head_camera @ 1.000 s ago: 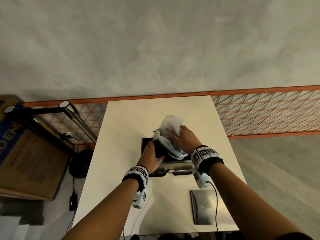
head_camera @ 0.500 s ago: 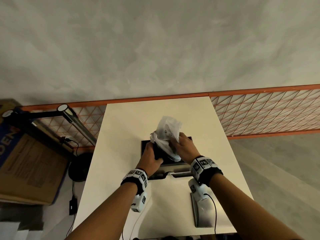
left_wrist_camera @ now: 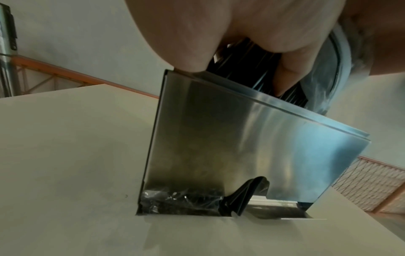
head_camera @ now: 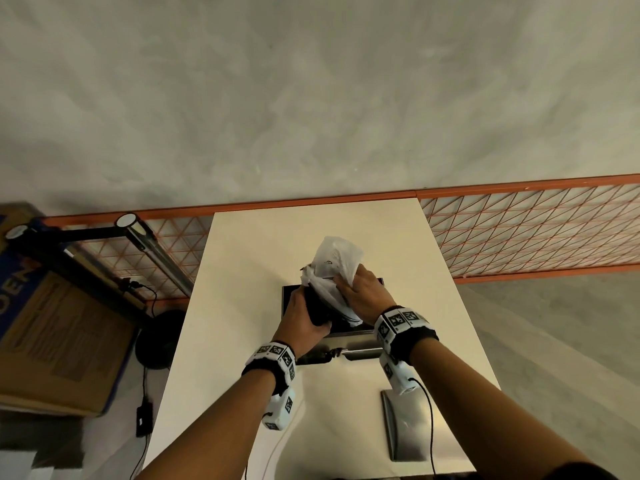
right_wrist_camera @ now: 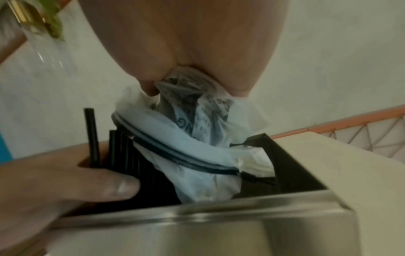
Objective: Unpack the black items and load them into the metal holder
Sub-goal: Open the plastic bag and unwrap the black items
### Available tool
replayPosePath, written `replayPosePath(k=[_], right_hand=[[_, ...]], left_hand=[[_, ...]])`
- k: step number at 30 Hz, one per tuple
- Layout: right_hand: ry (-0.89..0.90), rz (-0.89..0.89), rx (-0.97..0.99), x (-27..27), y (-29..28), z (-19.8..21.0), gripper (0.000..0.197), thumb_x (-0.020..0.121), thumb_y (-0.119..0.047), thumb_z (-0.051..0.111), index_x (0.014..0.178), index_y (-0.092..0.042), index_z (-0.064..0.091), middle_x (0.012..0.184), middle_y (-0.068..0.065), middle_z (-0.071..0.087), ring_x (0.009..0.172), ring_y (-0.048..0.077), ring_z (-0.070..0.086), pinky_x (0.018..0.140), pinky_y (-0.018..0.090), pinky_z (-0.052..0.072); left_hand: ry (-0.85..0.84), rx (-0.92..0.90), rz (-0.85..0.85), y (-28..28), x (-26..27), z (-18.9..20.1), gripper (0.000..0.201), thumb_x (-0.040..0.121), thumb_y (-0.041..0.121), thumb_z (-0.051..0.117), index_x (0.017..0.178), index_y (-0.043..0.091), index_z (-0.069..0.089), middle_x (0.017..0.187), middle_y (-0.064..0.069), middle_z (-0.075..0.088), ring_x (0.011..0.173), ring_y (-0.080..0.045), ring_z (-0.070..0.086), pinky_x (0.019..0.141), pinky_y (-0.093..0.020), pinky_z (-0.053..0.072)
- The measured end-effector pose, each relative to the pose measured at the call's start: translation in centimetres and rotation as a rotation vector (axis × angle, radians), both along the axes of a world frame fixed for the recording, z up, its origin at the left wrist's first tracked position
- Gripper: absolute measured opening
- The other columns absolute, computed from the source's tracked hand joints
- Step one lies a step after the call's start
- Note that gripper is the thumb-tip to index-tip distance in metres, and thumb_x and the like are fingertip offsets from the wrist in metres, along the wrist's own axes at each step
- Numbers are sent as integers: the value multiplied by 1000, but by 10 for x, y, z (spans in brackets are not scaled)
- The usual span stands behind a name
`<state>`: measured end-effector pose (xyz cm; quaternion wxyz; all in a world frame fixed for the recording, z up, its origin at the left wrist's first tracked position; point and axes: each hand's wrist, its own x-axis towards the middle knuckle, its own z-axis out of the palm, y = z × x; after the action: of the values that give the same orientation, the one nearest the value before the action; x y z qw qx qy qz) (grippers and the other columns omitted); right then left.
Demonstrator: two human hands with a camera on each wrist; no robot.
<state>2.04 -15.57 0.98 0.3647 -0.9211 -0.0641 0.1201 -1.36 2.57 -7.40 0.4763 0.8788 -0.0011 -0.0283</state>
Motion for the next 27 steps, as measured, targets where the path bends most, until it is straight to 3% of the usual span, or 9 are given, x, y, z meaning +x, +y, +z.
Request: replayPosePath(k=[3, 6, 10, 13, 16, 20, 22, 24, 27], right_hand=[[36, 21, -254, -2, -11, -1, 46, 103, -40, 41, 134, -7, 49, 122, 24, 48, 114, 41, 50, 95, 47, 45], [117, 43, -180, 1, -21, 0, 45, 99, -41, 49, 127, -7, 58, 121, 22, 54, 114, 39, 52, 95, 41, 45], [145, 110, -98, 0, -25, 0, 45, 98, -46, 52, 124, -11, 61, 117, 14, 62, 104, 30, 60, 84, 32, 45], [126, -20, 21, -2, -27, 7, 43, 99, -48, 50, 112, -9, 61, 105, 10, 66, 91, 27, 61, 75, 29, 42], [34, -158, 186, -3, -26, 13, 27, 99, -41, 54, 94, -14, 59, 91, 6, 64, 78, 23, 58, 65, 28, 40], [-5, -268, 332, -10, -19, 11, 42, 100, -47, 48, 115, -10, 62, 112, 10, 65, 98, 27, 60, 83, 31, 45], [4, -206, 260, -16, -17, 4, 57, 97, -59, 43, 125, -13, 60, 120, 11, 64, 108, 29, 59, 92, 37, 46], [-3, -120, 165, -17, -17, -1, 71, 91, -71, 36, 127, -14, 61, 120, 12, 65, 110, 29, 60, 91, 37, 47], [40, -130, 212, -10, -22, 10, 54, 99, -54, 43, 120, -9, 63, 109, 9, 64, 97, 22, 57, 80, 27, 39]], left_hand=[[-1, 42, -21, -1, 0, 1, 92, 70, 32, 84, 148, 25, 37, 142, 4, 45, 130, -11, 48, 112, -31, 43], [8, 82, -38, 0, 1, -1, 93, 68, 39, 86, 146, 25, 38, 141, 3, 45, 131, -15, 51, 112, -37, 45], [32, 101, -36, -2, 0, 0, 88, 70, 37, 90, 142, 21, 41, 140, -1, 45, 129, -17, 51, 112, -35, 44], [27, 127, -52, -2, 0, 0, 81, 81, 33, 84, 147, 19, 39, 145, -3, 44, 133, -20, 49, 113, -35, 41], [32, 151, -75, -1, 1, 1, 72, 97, 24, 68, 157, 19, 29, 157, -4, 38, 142, -23, 42, 118, -39, 36], [32, 118, -54, -2, 0, 3, 66, 102, 11, 55, 160, 24, 26, 161, 1, 33, 145, -21, 39, 119, -33, 31], [31, 122, -68, -2, 0, 3, 65, 102, 9, 53, 159, 28, 28, 160, 3, 34, 144, -21, 40, 120, -37, 33], [21, 154, -103, -2, 0, 0, 66, 102, 9, 53, 158, 31, 27, 157, 4, 35, 143, -22, 42, 120, -43, 35], [6, 195, -146, -4, 1, 0, 65, 102, 9, 52, 158, 28, 26, 155, 2, 34, 139, -24, 44, 118, -43, 37]])
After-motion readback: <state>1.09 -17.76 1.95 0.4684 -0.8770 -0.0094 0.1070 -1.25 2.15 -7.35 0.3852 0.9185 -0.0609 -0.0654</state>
